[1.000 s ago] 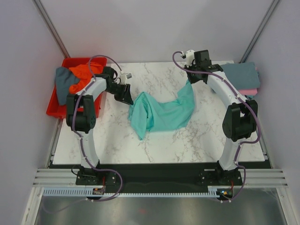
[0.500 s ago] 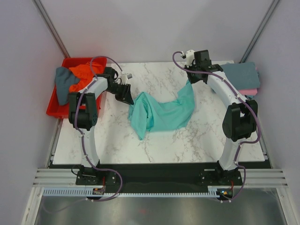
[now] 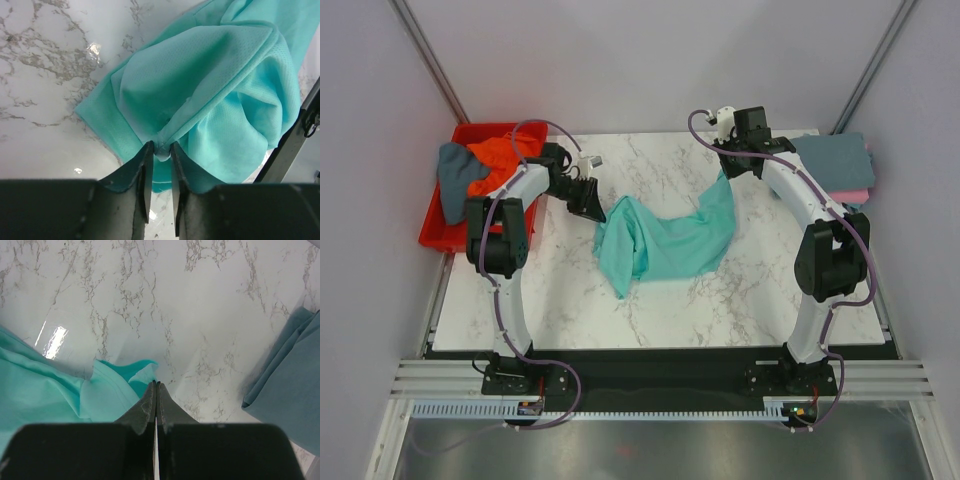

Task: Fold and stack the t-shirts
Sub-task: Flatten the tshirt out

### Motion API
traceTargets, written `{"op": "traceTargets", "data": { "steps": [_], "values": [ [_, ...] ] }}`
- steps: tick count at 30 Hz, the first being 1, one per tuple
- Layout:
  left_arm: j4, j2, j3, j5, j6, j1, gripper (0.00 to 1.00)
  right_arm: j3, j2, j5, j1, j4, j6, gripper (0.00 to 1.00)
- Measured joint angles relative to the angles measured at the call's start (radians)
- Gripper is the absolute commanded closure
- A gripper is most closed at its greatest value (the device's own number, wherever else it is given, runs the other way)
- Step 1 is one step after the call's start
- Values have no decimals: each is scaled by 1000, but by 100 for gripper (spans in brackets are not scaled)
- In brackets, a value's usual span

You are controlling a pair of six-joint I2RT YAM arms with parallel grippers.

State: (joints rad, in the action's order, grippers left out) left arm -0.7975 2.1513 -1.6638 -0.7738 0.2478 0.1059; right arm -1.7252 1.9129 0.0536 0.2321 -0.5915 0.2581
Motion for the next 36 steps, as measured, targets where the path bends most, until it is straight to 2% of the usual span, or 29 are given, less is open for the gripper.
{"op": "traceTargets", "data": {
  "steps": [4, 7, 16, 19, 26, 31, 36],
  "values": [
    [-1, 2, 0, -24, 0, 0, 86, 0, 0, -3, 0, 0, 0, 100],
    [-5, 2, 0, -30, 0, 0, 98, 0, 0, -6, 0, 0, 1, 100],
    [-21, -23, 3, 5, 0, 0, 98, -14, 0, -76, -2, 7, -4, 100],
    [-34, -100, 11, 46, 2, 9, 98, -34, -4, -112, -8, 16, -12, 100],
    [-50, -440, 17, 138, 8, 38, 98, -89, -66, -160, -40, 16, -27, 100],
    [-65, -614, -91, 206, 41, 47, 98, -133, -169, -176, -59, 19, -35, 100],
    [-97, -709, -189, 217, 69, 47, 98, -139, -330, -184, -60, 18, -54, 100]
  ]
}}
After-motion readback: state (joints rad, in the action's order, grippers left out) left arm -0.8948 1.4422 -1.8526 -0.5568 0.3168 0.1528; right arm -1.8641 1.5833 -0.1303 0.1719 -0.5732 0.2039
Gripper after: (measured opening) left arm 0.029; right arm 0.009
